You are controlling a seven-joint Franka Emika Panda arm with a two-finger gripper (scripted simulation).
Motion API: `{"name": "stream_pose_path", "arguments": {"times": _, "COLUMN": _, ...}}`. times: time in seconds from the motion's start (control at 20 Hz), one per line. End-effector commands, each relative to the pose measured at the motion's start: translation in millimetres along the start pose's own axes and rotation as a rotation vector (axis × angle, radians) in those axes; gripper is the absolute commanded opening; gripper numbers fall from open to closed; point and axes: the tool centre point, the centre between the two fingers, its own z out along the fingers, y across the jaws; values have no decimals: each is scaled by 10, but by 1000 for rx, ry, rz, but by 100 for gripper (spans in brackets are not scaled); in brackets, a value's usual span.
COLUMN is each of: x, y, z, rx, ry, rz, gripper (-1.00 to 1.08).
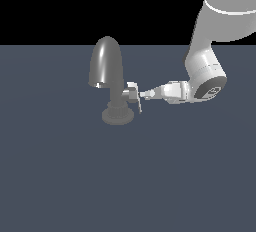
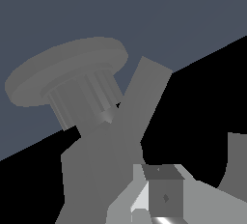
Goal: Turn on the faucet by rotating a designated handle.
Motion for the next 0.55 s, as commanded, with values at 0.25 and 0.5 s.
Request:
{"name": "stream_pose_path", "arguments": {"times": 0.25, "x": 598, "y": -289, "z": 76, "rx": 22, "ry": -3, "rz": 77, "gripper": -100}}
{"name": "stream_pose_path", "arguments": {"times": 0.5, "x": 698, "y": -364, "z": 74, "rx": 23, "ry": -4, "rz": 87, "gripper": -100}}
